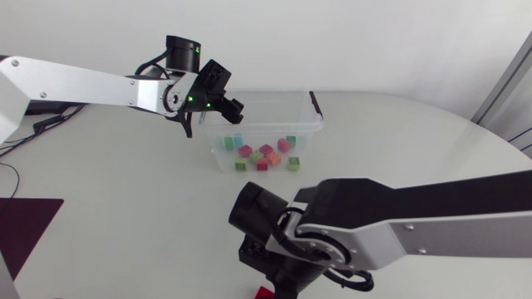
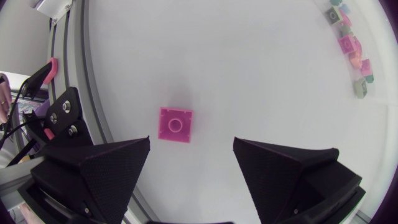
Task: Pick up the duplo bricks and place them in the container
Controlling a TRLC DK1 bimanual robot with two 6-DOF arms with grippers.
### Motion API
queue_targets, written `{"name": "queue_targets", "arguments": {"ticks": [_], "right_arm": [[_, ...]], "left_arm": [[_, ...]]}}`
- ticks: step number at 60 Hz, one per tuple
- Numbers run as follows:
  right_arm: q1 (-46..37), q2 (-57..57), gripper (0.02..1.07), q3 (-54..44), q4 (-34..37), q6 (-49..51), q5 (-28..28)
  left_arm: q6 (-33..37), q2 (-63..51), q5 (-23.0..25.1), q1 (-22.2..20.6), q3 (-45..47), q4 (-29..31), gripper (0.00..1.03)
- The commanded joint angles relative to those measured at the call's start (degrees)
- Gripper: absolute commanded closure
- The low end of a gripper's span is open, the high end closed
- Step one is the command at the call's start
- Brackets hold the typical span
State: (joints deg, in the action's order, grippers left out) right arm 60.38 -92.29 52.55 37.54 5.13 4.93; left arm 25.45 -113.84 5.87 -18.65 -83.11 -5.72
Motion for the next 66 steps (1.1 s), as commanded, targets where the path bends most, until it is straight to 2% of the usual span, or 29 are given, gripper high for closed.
{"name": "queue_targets", "arguments": {"ticks": [1,12,24,32,41,49,57,66], "right_arm": [[0.97,-2.46,0.1,1.67,1.04,-1.17,0.43],[3.08,-5.8,0.12,3.96,3.07,-1.7,-0.8],[3.78,-8.7,0.16,7.21,5.26,-1.79,-0.71],[3.6,-10.98,0.24,9.41,6.14,-1.52,0.52],[2.29,-12.12,0.26,10.02,7.55,0.06,2.98],[1.85,-13.18,0.43,9.23,6.58,0.59,2.98],[0.09,-13.53,0.69,8.62,4.65,1.47,3.07],[-0.61,-9.22,0.72,7.91,5.35,1.55,2.98]], "left_arm": [[-1.28,3.71,-0.16,1.6,0.41,0.97,0.05],[0.65,17.78,-0.16,2.92,12.45,1.5,0.05],[2.32,33.16,-0.16,3.63,23.87,5.28,0.05],[3.46,40.19,-0.16,5.3,29.41,6.42,0.05],[5.22,46.43,0.37,8.2,34.68,6.95,0.05],[6.45,52.32,1.25,9.69,38.81,8.18,0.05],[6.63,57.59,2.22,10.22,41.98,10.55,0.05],[6.45,64.54,2.31,11.71,46.46,10.46,0.05]]}}
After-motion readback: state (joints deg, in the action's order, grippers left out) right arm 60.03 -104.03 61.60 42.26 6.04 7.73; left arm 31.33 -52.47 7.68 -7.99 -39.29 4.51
